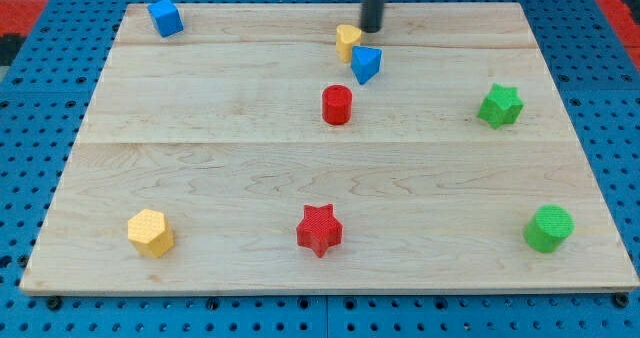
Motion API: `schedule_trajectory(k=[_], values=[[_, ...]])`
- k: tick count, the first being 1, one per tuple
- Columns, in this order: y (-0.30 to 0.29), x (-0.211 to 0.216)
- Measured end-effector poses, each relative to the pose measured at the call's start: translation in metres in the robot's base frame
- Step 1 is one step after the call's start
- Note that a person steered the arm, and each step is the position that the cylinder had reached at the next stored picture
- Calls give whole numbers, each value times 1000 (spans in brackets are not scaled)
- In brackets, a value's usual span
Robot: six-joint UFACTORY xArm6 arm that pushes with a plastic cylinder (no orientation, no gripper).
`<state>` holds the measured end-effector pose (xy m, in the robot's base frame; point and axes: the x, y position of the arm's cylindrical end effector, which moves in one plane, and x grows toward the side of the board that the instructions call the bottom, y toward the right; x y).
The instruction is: Move the yellow heart slightly to the left
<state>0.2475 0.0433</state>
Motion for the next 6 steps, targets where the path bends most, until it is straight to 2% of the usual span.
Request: schedule_trajectory(k=[1,2,3,4,5,6], values=[[-33,35],[-77,39],[-80,41],[-58,9],[-19,39],[-24,65]])
